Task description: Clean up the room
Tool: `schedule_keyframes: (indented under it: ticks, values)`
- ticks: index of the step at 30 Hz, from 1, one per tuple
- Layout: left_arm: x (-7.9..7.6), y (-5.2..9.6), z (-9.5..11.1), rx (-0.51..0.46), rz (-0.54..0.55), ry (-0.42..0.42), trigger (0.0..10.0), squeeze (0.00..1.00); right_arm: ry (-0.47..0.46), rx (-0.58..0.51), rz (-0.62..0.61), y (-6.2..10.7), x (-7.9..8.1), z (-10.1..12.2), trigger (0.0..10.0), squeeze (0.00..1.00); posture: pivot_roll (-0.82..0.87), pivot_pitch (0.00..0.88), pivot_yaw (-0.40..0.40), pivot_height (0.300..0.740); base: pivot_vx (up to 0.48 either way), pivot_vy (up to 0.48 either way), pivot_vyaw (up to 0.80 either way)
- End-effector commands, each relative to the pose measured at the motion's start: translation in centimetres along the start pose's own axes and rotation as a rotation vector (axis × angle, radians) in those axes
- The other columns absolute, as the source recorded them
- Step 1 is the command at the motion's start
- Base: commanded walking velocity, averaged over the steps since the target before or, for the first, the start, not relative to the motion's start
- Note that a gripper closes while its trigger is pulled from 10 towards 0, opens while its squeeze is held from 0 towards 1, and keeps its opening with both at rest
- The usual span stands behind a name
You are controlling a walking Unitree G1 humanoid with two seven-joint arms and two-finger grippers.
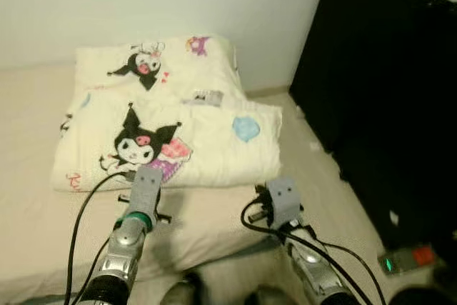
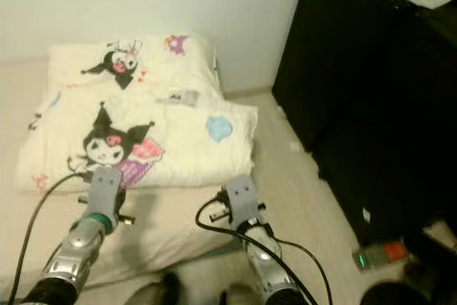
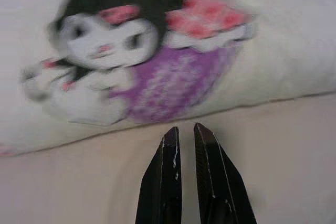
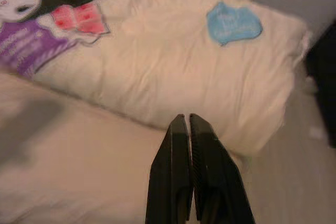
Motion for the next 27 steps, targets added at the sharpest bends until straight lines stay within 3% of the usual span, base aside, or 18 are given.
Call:
schedule_keyframes:
  ticks: [1,27]
  values:
    - [0.13,0.25,-0.98,0.033,0.004,0.003,10.0,0.00,-0.012,0.026,0.010,0.45,0.55,-0.81,10.0,0.00,-0.08,0.071,0.016,0.740,0.000,0.000,0.74]
    - [0.07,0.23,-0.95,0.033,0.002,0.001,10.0,0.00,-0.015,0.021,0.005,0.44,0.51,-0.73,10.0,0.00,-0.08,0.074,0.019,0.740,0.000,0.000,0.74]
Point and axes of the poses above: a point about 5 cm out from each wrist's last joint towards the gripper, its own y axis pointing back from the gripper into the wrist, its own z axis along the axis of the wrist's last joint, x = y × z, the point moved 4 cm from there along -y, pointing out of the wrist towards the gripper, and after that the axes turned 4 degrees about y, right-handed, at the moved point
